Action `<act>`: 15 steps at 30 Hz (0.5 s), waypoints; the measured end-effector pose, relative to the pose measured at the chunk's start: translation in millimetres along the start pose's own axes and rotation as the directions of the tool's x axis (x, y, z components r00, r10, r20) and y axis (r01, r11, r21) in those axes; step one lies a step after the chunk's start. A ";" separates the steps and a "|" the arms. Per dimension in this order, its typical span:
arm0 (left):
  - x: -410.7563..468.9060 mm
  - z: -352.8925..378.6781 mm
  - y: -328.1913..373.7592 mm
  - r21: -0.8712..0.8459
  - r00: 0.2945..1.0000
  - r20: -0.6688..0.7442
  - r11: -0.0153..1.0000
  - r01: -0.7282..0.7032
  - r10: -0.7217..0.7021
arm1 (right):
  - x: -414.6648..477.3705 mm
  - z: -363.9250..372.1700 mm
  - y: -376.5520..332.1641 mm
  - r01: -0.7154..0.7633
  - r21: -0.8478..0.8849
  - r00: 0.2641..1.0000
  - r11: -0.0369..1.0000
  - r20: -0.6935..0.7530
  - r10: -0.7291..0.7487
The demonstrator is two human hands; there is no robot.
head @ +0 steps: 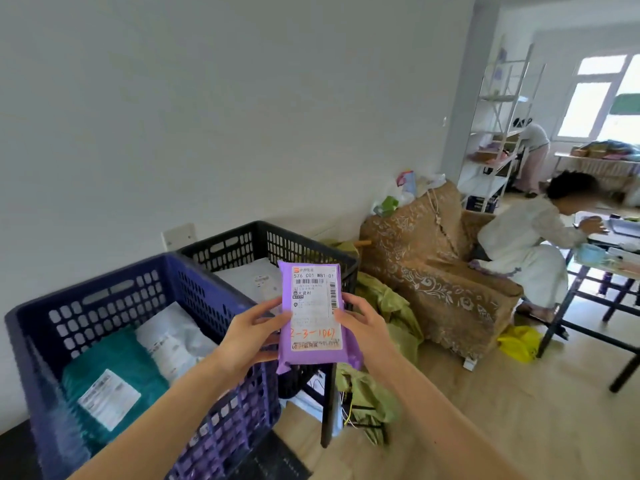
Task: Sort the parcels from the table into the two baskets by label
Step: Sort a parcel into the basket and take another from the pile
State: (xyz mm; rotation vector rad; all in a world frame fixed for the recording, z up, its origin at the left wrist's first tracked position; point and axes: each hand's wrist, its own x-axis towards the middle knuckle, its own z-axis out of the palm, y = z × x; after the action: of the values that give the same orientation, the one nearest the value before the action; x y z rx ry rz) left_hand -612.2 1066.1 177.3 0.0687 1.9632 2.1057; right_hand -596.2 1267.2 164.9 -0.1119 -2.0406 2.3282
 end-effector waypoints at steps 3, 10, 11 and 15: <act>49.0 10.1 5.2 -0.046 1.000 0.009 0.999 0.001 -0.001 | 48.3 -16.5 -8.8 -0.007 -0.032 1.000 0.999 0.004 0.007; 154.9 14.9 20.7 -0.087 0.997 -0.067 0.996 -0.032 0.027 | 167.8 -30.3 -31.9 -0.051 -0.108 0.997 0.993 0.057 0.057; 166.2 13.1 22.3 -0.082 0.996 -0.085 0.996 -0.036 0.029 | 182.0 -29.9 -32.5 -0.052 -0.125 0.996 0.991 0.069 0.061; 199.6 4.6 26.6 -0.055 0.991 -0.132 0.998 -0.019 0.012 | 226.0 -27.2 -27.8 -0.064 -0.167 0.991 0.984 0.106 0.083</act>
State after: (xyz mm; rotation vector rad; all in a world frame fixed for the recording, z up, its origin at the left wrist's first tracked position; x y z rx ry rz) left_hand -808.0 1113.3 175.6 -0.0684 1.9798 2.2265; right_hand -819.6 1315.8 183.2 -0.0638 -2.3190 2.2529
